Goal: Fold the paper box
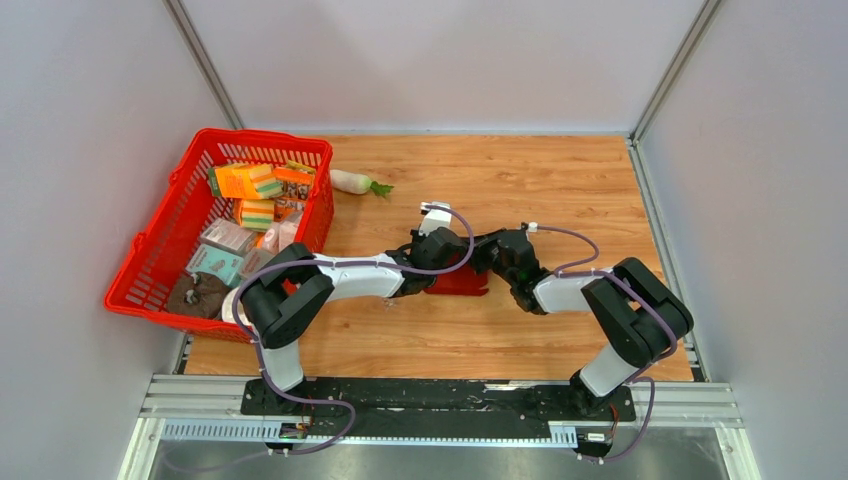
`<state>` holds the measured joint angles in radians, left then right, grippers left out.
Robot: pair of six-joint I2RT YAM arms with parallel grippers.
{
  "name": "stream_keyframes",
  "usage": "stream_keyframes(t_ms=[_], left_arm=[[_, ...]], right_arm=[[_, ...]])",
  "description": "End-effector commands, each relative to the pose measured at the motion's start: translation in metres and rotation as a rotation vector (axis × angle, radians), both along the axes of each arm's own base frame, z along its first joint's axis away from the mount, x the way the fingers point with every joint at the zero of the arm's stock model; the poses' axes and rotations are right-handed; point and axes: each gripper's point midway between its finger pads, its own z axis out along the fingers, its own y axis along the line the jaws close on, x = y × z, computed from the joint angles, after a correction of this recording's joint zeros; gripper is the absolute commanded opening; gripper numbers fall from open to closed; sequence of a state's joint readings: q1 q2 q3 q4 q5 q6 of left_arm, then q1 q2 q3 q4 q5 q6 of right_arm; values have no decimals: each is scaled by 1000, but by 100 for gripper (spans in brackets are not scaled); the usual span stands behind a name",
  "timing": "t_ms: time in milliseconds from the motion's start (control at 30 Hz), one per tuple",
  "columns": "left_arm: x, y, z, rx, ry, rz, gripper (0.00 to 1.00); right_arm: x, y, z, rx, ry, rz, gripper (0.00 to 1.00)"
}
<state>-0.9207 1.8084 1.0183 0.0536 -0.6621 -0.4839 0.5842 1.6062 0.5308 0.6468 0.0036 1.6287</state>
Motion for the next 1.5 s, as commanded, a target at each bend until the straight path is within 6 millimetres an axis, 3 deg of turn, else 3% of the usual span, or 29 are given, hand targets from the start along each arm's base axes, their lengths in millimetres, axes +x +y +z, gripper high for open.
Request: stream_keyframes(t_ms=[0,67,167,200,233,300,367,500,700,833,1000,1467], left_arm=[[21,3,24,1,-89,37,5],[21,3,27,3,-96,31,0],[17,1,28,-8,-101,-18,0],[13,6,23,9,-96,-27,0],[11,8,21,10,-96,-32,0],[8,13,18,15,-109,-44,0],[6,13,21,9,-119,-57,0],[3,17,19,32,-111,-70,0],[-3,23,13,49,-66,-52,0],[-6,24,12,52,-51,-55,0],[-8,25,10,51,-33,-50,0],[-10,19,9,29,1,-59,0]], right_arm=[[-21,6,-17,-40,70,74,0],[-21,5,-18,-53,72,75,0],[-21,4,-15,-136,41,115,12],[-21,3,-9,-172,21,133,33],[-28,-5,-20,-275,40,169,41],[-27,-7,-10,-349,-9,206,56],[-39,-16,-12,-474,-27,300,63],[-64,-37,-8,-696,-30,485,65],[-75,-65,15,-913,-144,610,64],[-49,-72,33,-921,-181,579,62],[-28,-60,42,-833,-221,599,56],[-3,-40,26,-801,-228,628,52]])
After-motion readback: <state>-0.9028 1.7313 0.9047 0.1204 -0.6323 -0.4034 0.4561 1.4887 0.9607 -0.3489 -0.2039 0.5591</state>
